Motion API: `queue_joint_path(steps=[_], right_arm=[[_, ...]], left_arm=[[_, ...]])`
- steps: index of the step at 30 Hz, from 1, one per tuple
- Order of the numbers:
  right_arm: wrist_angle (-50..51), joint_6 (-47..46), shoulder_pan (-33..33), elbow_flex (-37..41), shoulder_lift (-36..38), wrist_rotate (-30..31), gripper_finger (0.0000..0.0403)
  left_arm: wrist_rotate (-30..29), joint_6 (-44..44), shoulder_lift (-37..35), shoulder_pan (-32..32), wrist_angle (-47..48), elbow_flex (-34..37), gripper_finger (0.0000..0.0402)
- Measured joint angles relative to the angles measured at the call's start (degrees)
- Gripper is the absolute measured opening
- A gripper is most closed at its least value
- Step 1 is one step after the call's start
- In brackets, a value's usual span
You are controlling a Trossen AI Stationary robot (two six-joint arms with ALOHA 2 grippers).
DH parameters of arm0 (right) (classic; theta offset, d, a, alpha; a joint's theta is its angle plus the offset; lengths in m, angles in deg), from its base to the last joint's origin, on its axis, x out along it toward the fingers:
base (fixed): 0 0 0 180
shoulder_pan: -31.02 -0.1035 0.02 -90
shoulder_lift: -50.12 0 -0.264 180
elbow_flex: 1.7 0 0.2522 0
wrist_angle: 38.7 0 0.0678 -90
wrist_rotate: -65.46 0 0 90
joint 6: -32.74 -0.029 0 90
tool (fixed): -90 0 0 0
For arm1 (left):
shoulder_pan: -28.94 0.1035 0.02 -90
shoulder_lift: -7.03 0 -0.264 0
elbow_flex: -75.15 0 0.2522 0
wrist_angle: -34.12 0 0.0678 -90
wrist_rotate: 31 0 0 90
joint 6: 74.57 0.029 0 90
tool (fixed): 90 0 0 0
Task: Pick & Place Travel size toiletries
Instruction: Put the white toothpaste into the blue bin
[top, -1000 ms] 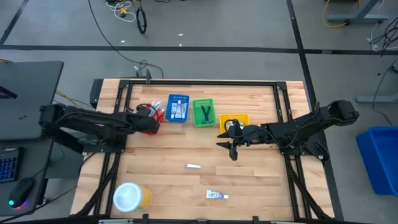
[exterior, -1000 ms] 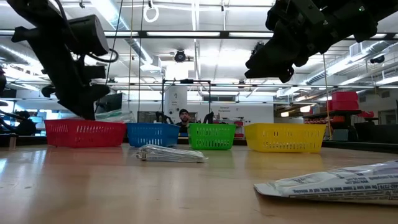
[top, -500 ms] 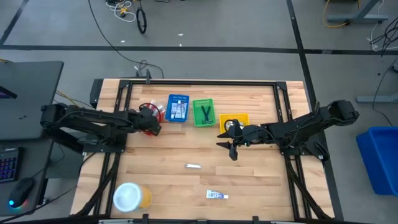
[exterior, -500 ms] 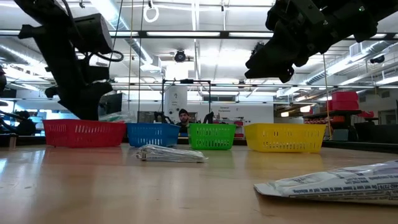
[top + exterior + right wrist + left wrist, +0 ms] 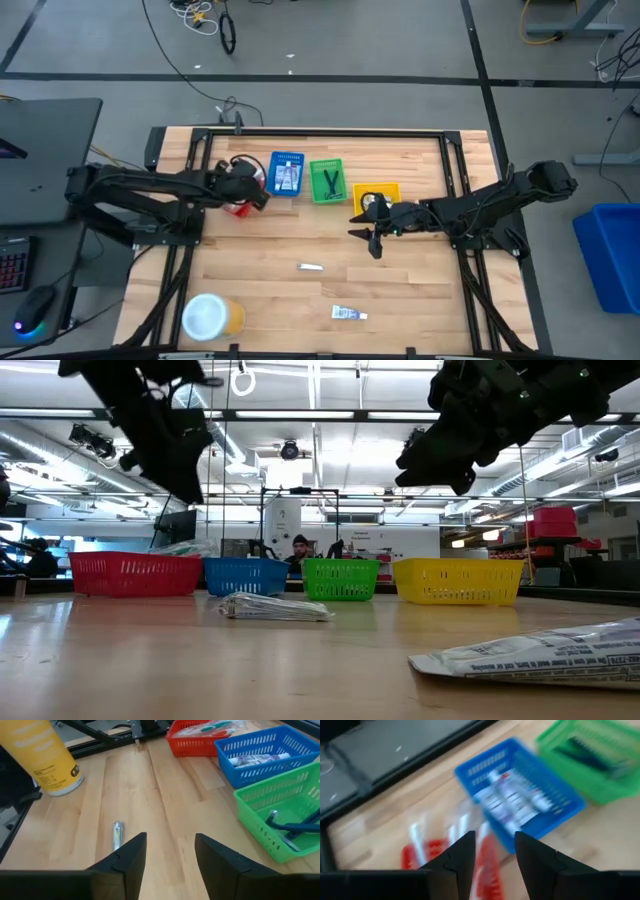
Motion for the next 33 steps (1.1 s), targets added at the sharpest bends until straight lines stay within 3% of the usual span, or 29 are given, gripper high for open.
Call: queue_joint_path(steps=[4, 12, 24, 33], right_arm=[[0.2, 0.2, -1.3, 0.0, 0.0, 0.0, 0.0183], [3.0, 0.0, -4.1, 0.0, 0.0, 0.0, 0.0207], [3.5, -2.0, -4.5, 0.0, 0.0, 0.0, 0.0222], [4.2, -2.1, -4.5, 0.0, 0.0, 0.0, 0.0206]], left_arm=[[1.7, 4.3, 0.0, -2.9, -4.2, -1.3, 0.0142], [14.1, 15.4, 0.9, -8.4, -12.0, -1.3, 0.0142], [16.6, 19.5, 3.6, -12.7, -20.1, -1.3, 0.0141], [25.0, 24.0, 9.6, -13.0, -30.4, -1.3, 0.0141]])
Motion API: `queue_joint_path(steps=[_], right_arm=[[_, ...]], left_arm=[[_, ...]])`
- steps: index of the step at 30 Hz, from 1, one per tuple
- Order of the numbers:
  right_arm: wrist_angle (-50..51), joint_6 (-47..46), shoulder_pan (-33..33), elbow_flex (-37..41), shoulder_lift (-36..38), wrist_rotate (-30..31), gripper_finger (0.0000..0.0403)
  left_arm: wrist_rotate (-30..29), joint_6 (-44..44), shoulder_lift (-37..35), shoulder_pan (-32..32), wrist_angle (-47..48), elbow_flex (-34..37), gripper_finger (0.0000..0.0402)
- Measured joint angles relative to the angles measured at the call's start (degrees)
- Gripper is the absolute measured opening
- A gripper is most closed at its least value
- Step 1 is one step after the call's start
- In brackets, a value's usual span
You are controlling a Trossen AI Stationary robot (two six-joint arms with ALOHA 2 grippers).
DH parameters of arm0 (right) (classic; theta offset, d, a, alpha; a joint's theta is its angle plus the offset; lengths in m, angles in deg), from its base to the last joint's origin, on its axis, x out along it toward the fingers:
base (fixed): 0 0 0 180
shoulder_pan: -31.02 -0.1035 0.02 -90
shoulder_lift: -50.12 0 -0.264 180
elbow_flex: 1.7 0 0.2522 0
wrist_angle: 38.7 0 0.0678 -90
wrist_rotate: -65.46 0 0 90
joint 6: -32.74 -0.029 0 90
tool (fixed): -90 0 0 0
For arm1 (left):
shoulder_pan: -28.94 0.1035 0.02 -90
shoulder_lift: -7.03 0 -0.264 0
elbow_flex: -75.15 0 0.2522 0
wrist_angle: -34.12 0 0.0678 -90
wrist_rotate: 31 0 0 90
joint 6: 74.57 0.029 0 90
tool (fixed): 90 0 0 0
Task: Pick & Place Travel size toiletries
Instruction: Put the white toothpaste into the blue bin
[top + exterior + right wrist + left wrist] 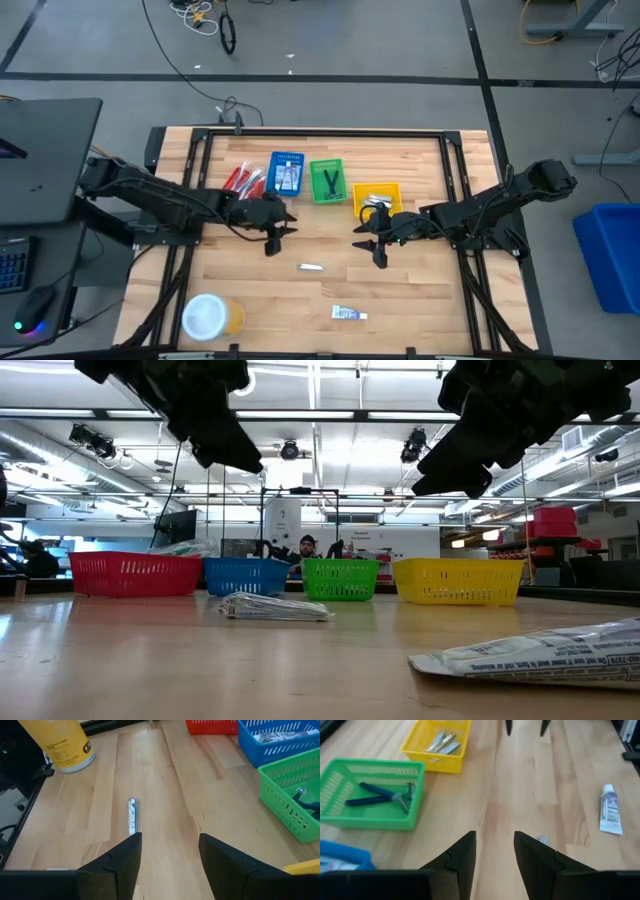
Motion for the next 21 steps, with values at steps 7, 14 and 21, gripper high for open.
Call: queue_joint_path(steps=[7, 14, 21], right_arm=[[-0.5, 0.0, -0.3, 0.0, -0.8, -4.0, 0.0204], [-7.8, -2.4, -7.2, -0.1, -7.6, -9.4, 0.0204], [-2.3, -9.6, -16.9, -7.4, -15.5, -9.4, 0.0198]], left_arm=[[2.3, 1.2, 4.6, 0.0, -5.1, 0.0, 0.0141], [2.5, 1.1, 6.2, 0.0, -4.7, 0.0, 0.0141], [2.5, 0.8, 6.3, 0.0, -5.4, 0.0, 0.0141]])
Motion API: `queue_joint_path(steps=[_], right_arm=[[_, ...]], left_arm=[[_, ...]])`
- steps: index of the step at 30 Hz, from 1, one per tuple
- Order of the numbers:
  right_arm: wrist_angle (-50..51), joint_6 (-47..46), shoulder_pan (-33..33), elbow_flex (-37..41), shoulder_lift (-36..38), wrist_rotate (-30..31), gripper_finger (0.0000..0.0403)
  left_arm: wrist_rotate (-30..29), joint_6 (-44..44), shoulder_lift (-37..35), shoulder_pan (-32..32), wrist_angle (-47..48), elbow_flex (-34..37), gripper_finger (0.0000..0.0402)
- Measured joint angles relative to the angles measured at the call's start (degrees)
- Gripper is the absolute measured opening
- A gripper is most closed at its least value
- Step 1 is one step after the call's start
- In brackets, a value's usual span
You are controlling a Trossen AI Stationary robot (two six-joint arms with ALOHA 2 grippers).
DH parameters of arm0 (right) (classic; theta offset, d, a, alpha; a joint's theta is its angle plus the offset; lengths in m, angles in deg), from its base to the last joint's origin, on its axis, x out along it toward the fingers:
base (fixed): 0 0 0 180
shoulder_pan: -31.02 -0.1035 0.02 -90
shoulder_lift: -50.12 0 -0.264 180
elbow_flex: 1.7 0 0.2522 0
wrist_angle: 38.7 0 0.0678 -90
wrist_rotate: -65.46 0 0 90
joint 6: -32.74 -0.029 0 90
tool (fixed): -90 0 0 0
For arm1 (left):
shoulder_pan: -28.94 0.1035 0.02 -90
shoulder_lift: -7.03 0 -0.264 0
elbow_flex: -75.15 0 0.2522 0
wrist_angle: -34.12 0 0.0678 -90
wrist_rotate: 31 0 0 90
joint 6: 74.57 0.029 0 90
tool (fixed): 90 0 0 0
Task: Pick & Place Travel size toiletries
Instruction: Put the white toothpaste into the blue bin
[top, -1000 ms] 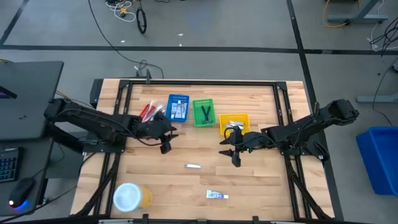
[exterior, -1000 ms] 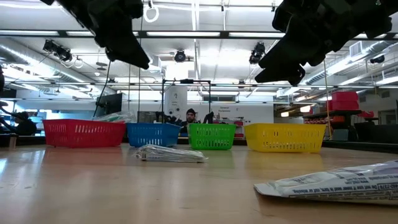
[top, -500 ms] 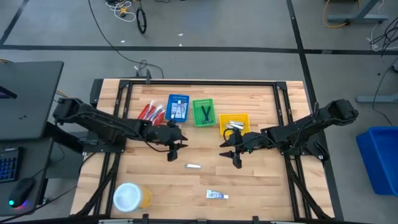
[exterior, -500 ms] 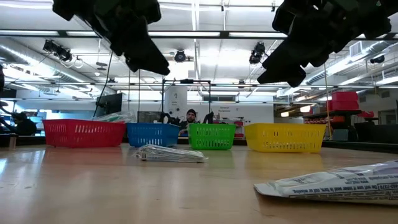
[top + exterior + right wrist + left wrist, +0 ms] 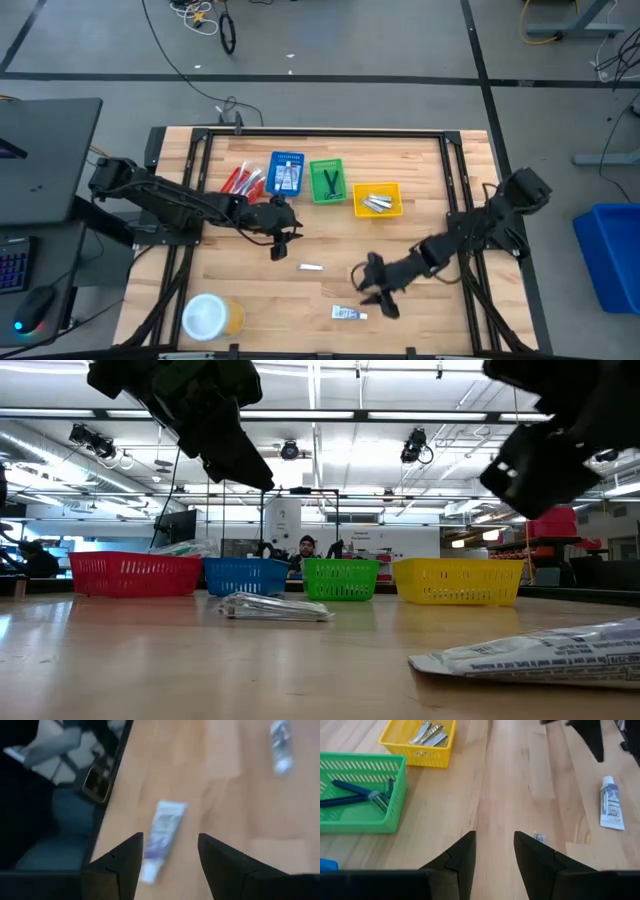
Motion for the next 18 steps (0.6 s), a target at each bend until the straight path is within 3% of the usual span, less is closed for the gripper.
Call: queue_joint_path(steps=[8, 18], right_arm=[[11.1, -1.8, -4.0, -10.9, -5.6, -1.0, 0.021], [12.2, -3.9, -7.8, -16.1, -11.6, 7.2, 0.02]], left_arm=[[-0.1, 1.5, 0.0, 0.2, -0.1, 0.0, 0.0141], [-0.4, -0.4, 0.0, 0.0, -1.3, 0.0, 0.0141]])
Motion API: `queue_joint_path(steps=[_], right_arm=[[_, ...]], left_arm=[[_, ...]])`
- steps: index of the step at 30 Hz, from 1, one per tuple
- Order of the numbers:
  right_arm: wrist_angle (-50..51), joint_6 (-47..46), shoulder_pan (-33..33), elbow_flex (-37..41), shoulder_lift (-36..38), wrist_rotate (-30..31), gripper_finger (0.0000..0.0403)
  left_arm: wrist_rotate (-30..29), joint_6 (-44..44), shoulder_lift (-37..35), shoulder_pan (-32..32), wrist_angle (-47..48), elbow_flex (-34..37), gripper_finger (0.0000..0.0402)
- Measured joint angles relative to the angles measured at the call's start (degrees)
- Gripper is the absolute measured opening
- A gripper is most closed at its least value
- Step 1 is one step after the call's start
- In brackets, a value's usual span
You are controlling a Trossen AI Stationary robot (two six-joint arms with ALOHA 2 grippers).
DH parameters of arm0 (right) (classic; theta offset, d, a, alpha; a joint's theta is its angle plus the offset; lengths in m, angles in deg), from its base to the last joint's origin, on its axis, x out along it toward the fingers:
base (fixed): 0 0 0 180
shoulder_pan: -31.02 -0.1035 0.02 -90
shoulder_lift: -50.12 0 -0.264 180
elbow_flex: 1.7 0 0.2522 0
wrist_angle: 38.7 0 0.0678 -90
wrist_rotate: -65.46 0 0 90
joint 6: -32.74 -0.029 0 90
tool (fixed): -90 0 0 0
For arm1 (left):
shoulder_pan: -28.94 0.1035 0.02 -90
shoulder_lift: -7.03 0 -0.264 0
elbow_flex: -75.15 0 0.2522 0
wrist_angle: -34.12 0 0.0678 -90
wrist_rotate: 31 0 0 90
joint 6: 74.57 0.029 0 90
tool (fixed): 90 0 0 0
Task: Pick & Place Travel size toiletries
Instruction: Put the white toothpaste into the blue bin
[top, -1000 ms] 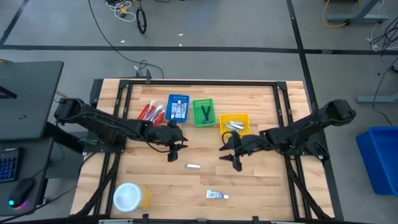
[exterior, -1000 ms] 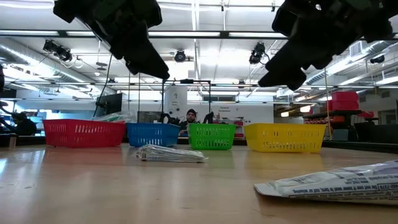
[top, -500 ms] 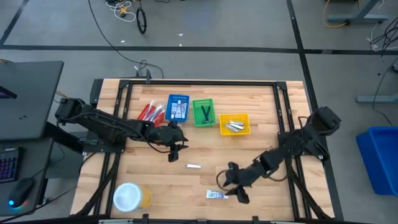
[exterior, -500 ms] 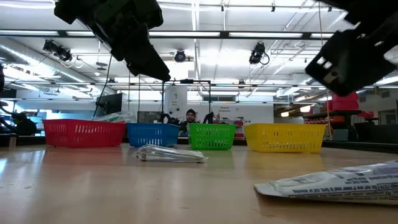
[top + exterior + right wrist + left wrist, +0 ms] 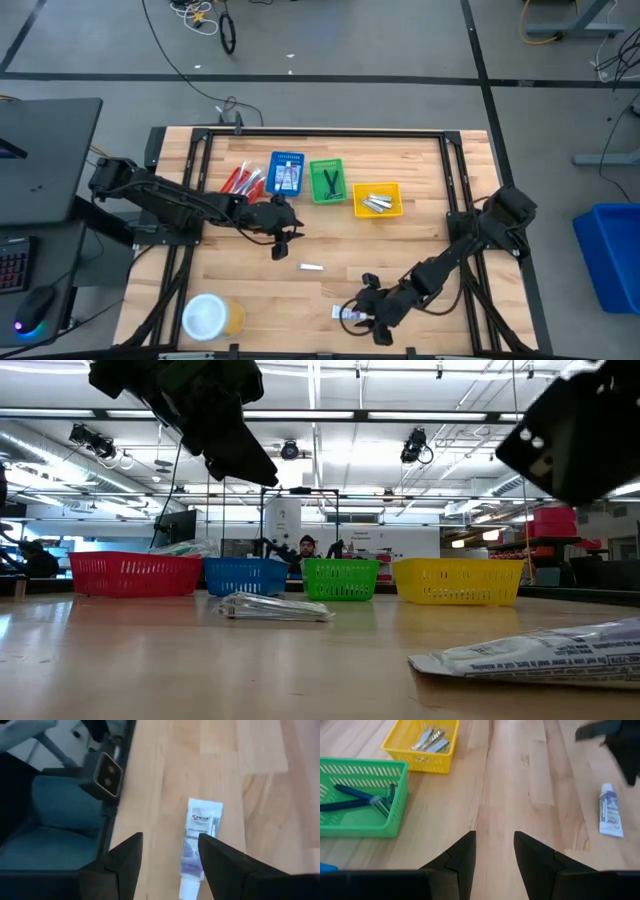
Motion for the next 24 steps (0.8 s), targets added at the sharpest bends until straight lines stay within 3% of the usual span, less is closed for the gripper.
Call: queue_joint_path(steps=[6, 12, 24], right_arm=[[-0.7, -2.3, -1.2, 0.0, -5.0, 2.3, 0.0205], [-4.8, 2.3, -2.0, 0.1, -8.6, 4.1, 0.0212], [-4.5, 3.7, -1.9, 0.1, -9.8, 5.8, 0.0256]], left_arm=[[-0.2, -1.2, 0.0, 0.0, -1.0, 0.0, 0.0141], [-0.3, -2.1, 0.0, -0.1, -1.3, 0.0, 0.0141], [-0.3, -1.7, 0.0, -0.1, -1.1, 0.0, 0.0141]])
